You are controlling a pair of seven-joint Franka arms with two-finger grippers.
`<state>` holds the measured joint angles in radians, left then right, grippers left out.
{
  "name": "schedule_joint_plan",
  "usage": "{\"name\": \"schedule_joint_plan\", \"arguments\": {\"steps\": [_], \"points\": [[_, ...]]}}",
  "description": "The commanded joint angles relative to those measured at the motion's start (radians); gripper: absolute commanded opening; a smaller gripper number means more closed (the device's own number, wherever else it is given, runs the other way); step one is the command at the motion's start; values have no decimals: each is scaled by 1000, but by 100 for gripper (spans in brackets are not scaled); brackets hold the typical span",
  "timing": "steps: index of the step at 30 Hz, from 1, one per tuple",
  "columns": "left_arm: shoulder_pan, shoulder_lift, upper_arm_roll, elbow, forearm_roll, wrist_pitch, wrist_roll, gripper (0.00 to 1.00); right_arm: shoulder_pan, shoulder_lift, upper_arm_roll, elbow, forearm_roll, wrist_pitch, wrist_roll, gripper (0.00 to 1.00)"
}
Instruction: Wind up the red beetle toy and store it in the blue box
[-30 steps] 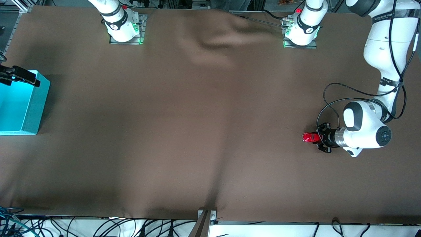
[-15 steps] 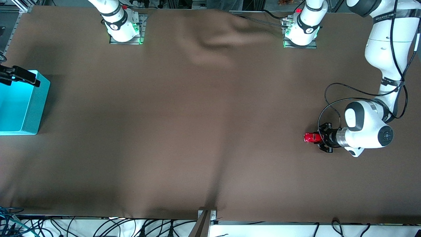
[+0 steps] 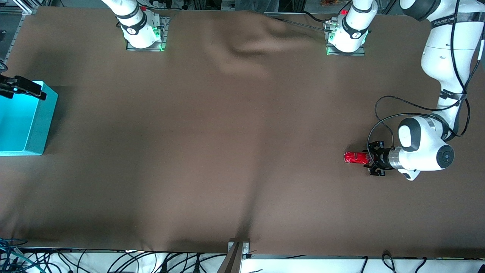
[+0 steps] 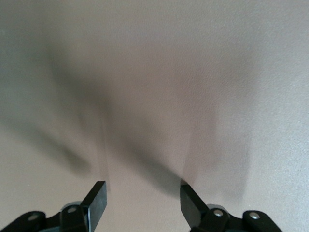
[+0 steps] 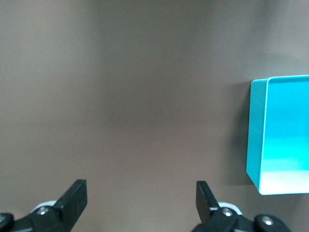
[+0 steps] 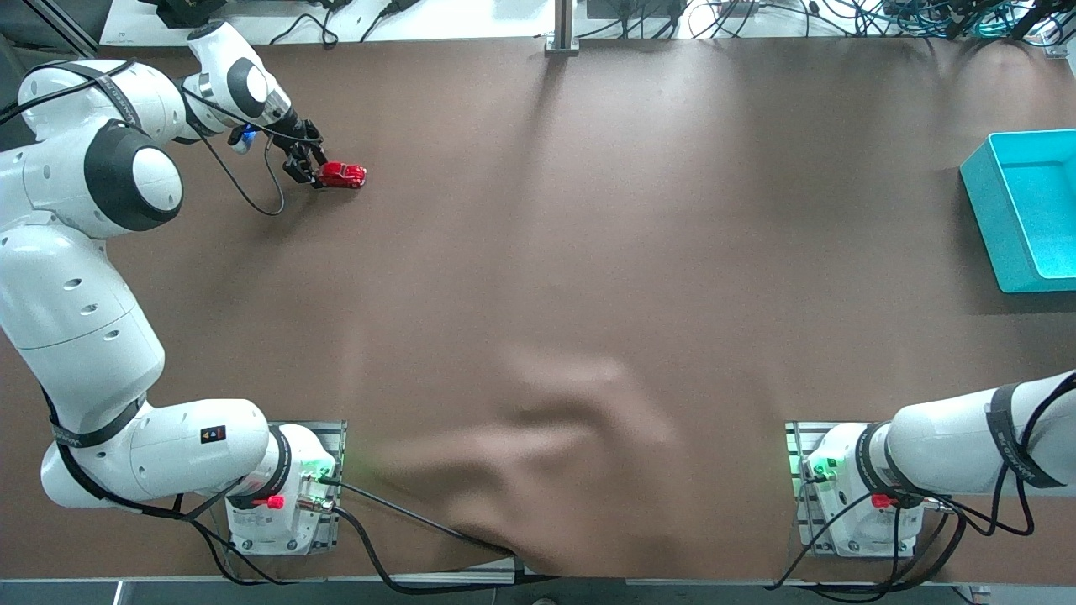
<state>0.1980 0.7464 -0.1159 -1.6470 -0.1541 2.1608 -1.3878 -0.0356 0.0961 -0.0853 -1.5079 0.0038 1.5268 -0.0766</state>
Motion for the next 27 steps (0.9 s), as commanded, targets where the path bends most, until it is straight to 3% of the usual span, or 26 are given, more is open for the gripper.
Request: {"name": "schedule_joint_plan", "arguments": {"steps": [1,11,19,24,27], "points": [[6,19,4,12,18,10,15,73,2,4,2,20,-5,-5,14,100],[8,19,4,13,18,10,16,73,2,-1,9,21,-5,-8,9,100],[17,4,1,27,24,8,39,83,2,-1,10,21,-7,-11,3,100],[8,-33,-1,41,25,5,128,98,3,-1,12,20,-7,-8,4,100],[8,-74,-2,41,28,-13,173,100,3,1,10,20,-5,-7,4,100]]}}
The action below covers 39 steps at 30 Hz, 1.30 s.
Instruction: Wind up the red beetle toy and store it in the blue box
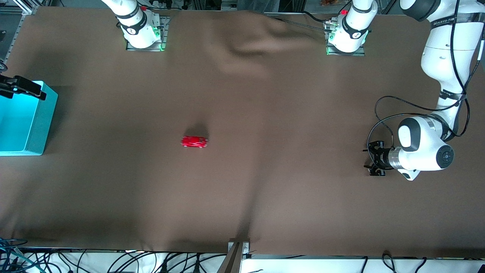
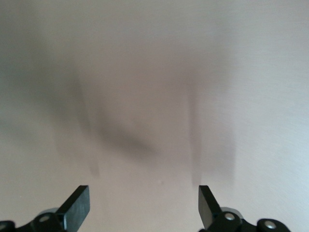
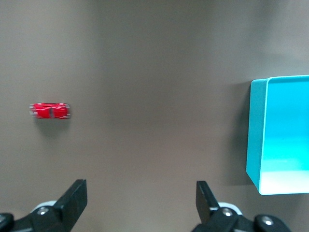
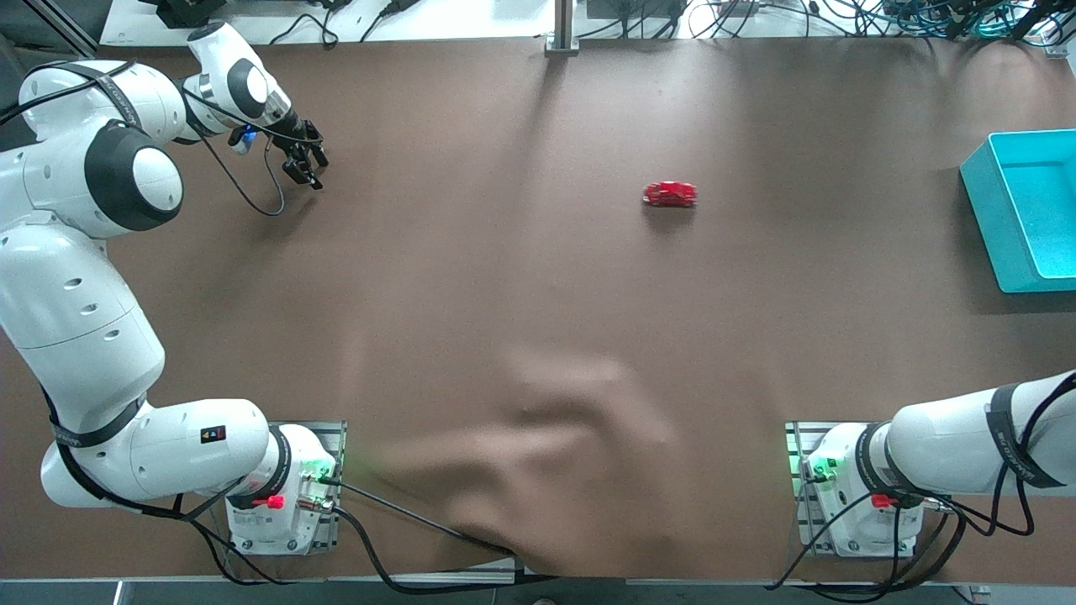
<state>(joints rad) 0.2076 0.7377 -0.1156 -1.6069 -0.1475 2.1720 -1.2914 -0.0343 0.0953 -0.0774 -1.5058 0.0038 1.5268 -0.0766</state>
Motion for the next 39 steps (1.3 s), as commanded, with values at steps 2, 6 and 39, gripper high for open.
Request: {"name": "schedule_joint_plan", "arguments": {"steps": [2,6,39], "points": [[-2,-96,-2,2,22,-44,112,100,2,1,2,18,-5,-8,5,100],[-2,-159,-1,4,23,-95,199,100,2,1,2,18,-4,-8,5,100],[-1,-302,-24,366,184,-566,868,100,14,11,-2,15,4,3,20,100]]}}
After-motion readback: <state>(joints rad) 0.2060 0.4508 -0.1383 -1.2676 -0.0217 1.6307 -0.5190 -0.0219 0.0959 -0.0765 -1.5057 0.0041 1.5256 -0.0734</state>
